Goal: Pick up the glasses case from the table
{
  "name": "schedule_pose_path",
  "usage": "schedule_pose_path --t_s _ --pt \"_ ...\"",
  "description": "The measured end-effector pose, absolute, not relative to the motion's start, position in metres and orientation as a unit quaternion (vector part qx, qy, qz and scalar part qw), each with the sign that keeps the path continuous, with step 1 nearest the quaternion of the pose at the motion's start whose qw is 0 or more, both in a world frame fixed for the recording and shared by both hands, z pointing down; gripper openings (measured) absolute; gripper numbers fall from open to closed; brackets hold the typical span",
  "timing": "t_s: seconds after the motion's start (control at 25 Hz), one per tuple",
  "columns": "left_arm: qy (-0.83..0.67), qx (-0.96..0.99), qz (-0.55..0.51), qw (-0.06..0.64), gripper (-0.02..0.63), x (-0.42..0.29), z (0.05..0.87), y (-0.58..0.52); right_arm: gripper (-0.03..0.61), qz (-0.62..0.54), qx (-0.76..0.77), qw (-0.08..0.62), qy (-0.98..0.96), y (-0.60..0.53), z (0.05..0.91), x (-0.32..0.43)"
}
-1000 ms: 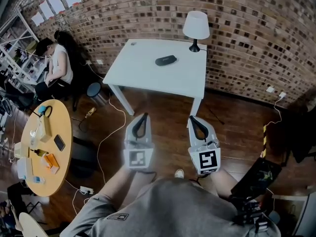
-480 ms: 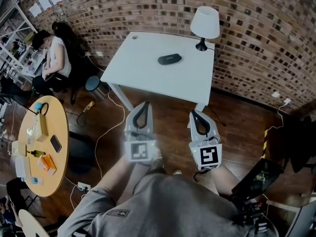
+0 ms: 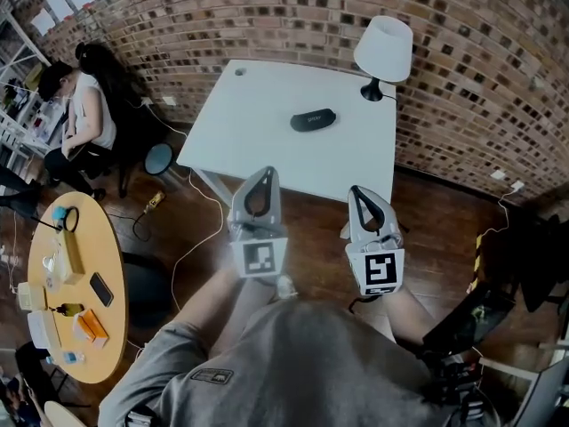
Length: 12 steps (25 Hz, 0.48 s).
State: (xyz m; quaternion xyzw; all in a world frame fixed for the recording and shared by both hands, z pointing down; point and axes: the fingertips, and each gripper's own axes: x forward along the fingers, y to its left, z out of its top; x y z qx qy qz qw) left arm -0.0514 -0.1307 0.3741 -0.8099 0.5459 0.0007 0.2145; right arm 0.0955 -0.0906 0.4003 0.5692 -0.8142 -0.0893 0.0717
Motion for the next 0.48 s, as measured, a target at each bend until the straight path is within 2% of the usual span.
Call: schedule_pose_path --t_s 0.16,0.48 --pt "0.527 -0.817 0.01 0.234 0.003 -0.065 0.369 -0.17 0.014 -0.089 0.582 0.076 -0.805 -0.131 0.402 0.079" --pt "0.524 -0.828 0.028 0.198 0.003 -0.079 0.375 -0.22 0.014 -0.091 0.591 0.09 -0.797 -0.178 0.406 0.071"
